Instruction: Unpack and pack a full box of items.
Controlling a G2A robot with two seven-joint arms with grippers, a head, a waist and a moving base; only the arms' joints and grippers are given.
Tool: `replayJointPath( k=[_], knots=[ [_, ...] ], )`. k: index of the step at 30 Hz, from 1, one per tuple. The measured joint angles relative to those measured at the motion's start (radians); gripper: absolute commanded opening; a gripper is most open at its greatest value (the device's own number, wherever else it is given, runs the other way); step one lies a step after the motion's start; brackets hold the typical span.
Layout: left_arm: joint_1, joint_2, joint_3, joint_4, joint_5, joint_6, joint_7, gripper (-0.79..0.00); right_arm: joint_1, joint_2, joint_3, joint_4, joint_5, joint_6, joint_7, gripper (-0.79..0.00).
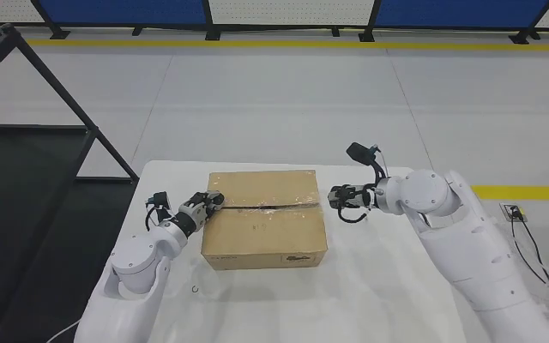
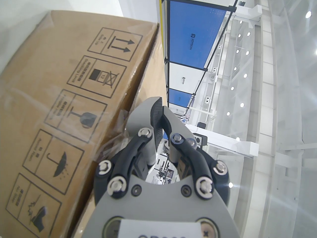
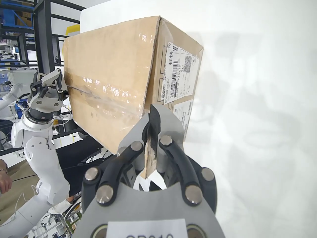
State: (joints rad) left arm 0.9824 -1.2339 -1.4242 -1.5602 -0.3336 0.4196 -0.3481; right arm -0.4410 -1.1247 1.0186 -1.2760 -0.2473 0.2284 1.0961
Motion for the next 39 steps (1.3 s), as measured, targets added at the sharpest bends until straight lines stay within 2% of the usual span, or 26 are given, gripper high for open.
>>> replayJointPath(
  k=[1, 3, 9, 11, 14, 18, 19, 20, 30, 34, 37, 38, 39],
  knots=[
    [0.0, 0.0, 0.0, 0.0, 0.0, 0.0, 0.0, -0.785, 0.002, -0.001, -0.003, 0.005, 0.0, -0.001, -0.001, -0.785],
    [0.0, 0.001, 0.0, -0.001, -0.001, 0.0, 0.001, -0.785, 0.007, -0.003, -0.009, 0.018, 0.001, -0.002, -0.002, -0.72],
    [0.002, 0.002, 0.002, -0.004, -0.002, -0.001, 0.004, -0.785, 0.018, -0.007, -0.021, 0.052, 0.005, -0.005, -0.004, -0.603],
    [0.003, 0.002, 0.002, -0.005, -0.002, -0.001, 0.004, -0.785, 0.02, -0.008, -0.023, 0.059, 0.008, -0.008, -0.004, -0.526],
    [0.004, 0.002, 0.003, -0.006, -0.003, -0.003, 0.006, -0.785, 0.022, -0.009, -0.025, 0.065, 0.008, -0.01, -0.001, -0.456],
    [0.005, 0.003, 0.004, -0.009, -0.003, -0.003, 0.008, -0.785, 0.024, -0.009, -0.024, 0.073, 0.008, -0.01, -0.001, -0.406],
    [0.005, 0.003, 0.004, -0.009, -0.003, -0.003, 0.008, -0.785, 0.025, -0.009, -0.022, 0.075, 0.011, -0.009, -0.004, -0.046],
    [0.006, 0.003, 0.004, -0.01, -0.004, -0.003, 0.009, -0.785, 0.024, -0.009, -0.021, 0.076, 0.015, -0.007, -0.008, 0.0],
    [0.009, 0.005, 0.007, -0.013, -0.001, -0.003, 0.01, -0.785, 0.032, -0.012, -0.021, 0.099, 0.019, 0.032, -0.023, 0.0],
    [0.011, 0.005, 0.004, -0.017, -0.006, -0.008, 0.014, -0.785, 0.031, -0.011, 0.02, 0.114, 0.054, 0.072, -0.103, 0.0],
    [0.016, 0.006, -0.012, -0.029, -0.02, -0.019, 0.024, -0.785, -0.001, -0.009, 0.083, 0.07, 0.151, 0.031, -0.177, -0.012],
    [0.021, 0.007, -0.023, -0.037, -0.03, -0.024, 0.029, -0.785, -0.02, -0.008, 0.105, 0.035, 0.197, 0.002, -0.188, -0.317],
    [0.026, 0.007, -0.032, -0.045, -0.039, -0.029, 0.034, -0.785, -0.034, -0.007, 0.118, 0.006, 0.227, -0.016, -0.19, -0.437]
  ],
)
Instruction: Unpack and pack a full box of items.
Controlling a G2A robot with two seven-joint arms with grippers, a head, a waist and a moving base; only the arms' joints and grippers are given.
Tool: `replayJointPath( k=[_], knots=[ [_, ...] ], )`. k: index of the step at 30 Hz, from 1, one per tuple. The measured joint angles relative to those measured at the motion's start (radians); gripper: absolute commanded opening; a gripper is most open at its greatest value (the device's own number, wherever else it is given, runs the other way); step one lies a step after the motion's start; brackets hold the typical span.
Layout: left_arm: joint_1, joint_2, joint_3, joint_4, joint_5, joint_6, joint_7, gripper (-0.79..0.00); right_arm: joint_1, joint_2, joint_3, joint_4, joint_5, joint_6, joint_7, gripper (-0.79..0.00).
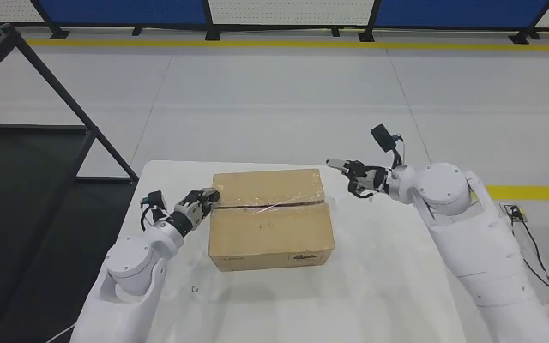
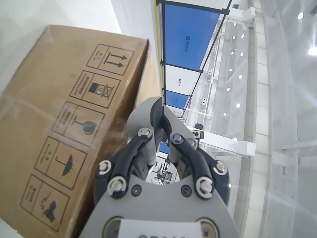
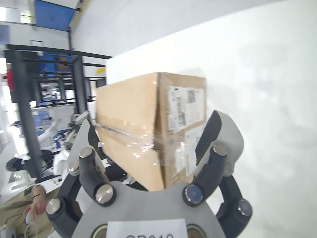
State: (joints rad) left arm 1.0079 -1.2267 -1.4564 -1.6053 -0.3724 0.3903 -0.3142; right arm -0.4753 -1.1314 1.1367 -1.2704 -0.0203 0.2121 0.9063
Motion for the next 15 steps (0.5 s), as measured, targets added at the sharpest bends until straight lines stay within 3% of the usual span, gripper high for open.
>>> replayJointPath(
  k=[1, 2, 11, 15],
  knots=[
    [0.006, 0.0, -0.011, -0.008, -0.01, -0.005, 0.004, -0.785, -0.013, 0.0, 0.009, -0.029, 0.023, -0.008, -0.004, -0.668],
    [0.014, 0.001, -0.026, -0.02, -0.024, -0.011, 0.01, -0.785, -0.027, 0.0, 0.013, -0.07, 0.046, -0.007, -0.012, -0.785],
    [0.121, 0.009, -0.161, -0.123, -0.106, -0.068, 0.069, -0.785, -0.041, -0.002, 0.01, -0.123, 0.073, 0.009, -0.017, -0.785],
    [0.127, 0.009, -0.167, -0.125, -0.111, -0.07, 0.073, -0.785, -0.047, -0.01, -0.056, -0.124, 0.01, 0.058, -0.025, -0.785]
  ],
)
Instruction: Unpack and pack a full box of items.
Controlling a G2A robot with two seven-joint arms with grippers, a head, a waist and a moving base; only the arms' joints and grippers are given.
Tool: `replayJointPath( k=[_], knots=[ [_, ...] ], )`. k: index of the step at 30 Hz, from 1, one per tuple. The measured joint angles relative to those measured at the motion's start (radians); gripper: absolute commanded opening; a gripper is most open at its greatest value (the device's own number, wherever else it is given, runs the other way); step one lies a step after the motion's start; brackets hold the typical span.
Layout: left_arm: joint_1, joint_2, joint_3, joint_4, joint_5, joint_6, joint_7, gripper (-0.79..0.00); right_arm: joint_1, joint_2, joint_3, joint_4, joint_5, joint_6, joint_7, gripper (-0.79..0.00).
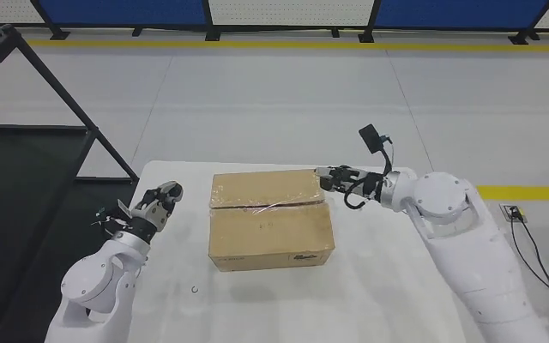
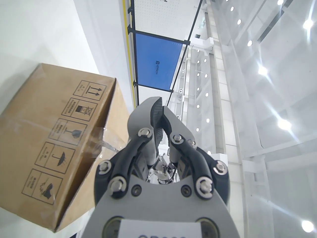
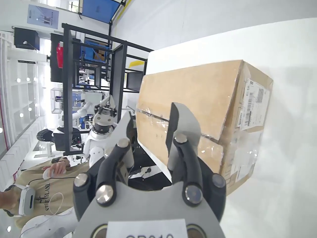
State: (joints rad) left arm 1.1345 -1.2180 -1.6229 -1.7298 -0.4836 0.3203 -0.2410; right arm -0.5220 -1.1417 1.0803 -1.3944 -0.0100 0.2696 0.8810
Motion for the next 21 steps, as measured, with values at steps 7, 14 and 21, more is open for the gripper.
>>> replayJointPath(
  k=[7, 14, 21],
  knots=[
    [0.019, 0.0, 0.0, -0.014, -0.002, -0.018, 0.007, -0.785, 0.099, -0.047, -0.179, 0.103, -0.061, 0.122, 0.014, -0.785],
    [0.029, 0.001, -0.001, -0.024, -0.005, -0.018, 0.009, -0.785, 0.144, -0.072, -0.224, 0.199, -0.023, 0.087, 0.043, -0.785],
    [0.028, 0.003, 0.003, -0.02, 0.001, -0.026, 0.008, -0.785, 0.173, -0.11, -0.289, 0.25, 0.013, 0.046, 0.026, -0.785]
  ],
)
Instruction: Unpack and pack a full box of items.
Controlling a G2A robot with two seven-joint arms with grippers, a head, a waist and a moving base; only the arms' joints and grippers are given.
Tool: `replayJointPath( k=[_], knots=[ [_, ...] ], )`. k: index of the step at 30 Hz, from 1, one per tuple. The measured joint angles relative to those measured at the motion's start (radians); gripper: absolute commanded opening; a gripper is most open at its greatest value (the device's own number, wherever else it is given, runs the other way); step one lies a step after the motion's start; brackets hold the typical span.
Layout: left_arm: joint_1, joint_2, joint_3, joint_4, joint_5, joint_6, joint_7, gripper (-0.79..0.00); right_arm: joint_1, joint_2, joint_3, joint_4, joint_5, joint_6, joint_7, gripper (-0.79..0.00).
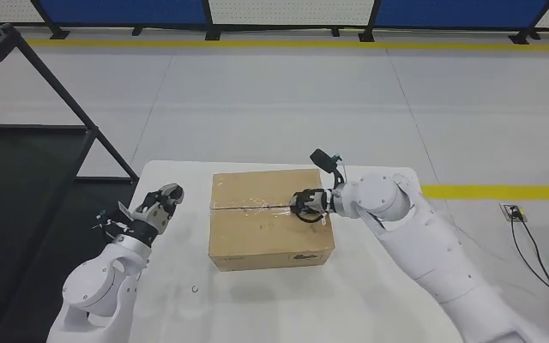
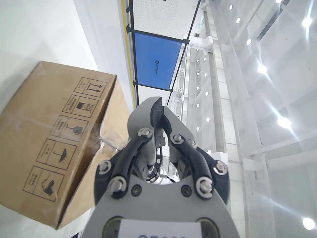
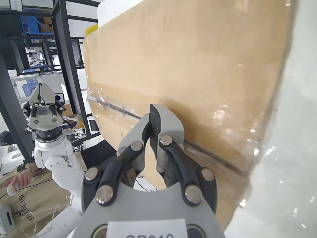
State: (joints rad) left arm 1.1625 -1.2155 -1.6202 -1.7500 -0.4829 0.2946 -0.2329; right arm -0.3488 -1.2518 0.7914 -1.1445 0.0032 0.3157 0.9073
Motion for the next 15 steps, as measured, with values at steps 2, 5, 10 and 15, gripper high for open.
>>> replayJointPath(
  k=[2, 5, 10, 15],
  knots=[
    [0.005, 0.0, -0.004, -0.001, -0.003, -0.004, 0.002, -0.785, 0.013, -0.014, -0.019, 0.02, 0.015, -0.01, -0.009, -0.785],
    [0.015, 0.001, -0.011, -0.005, -0.01, -0.011, 0.006, -0.785, 0.032, -0.037, -0.047, 0.048, 0.045, -0.018, -0.024, -0.785],
    [0.033, 0.002, -0.023, -0.012, -0.022, -0.023, 0.01, -0.785, 0.072, -0.08, -0.101, 0.098, 0.085, -0.023, -0.033, -0.785],
    [0.049, 0.003, -0.037, -0.017, -0.034, -0.032, 0.011, -0.785, 0.115, -0.129, -0.157, 0.149, 0.11, -0.033, -0.049, -0.785]
  ],
)
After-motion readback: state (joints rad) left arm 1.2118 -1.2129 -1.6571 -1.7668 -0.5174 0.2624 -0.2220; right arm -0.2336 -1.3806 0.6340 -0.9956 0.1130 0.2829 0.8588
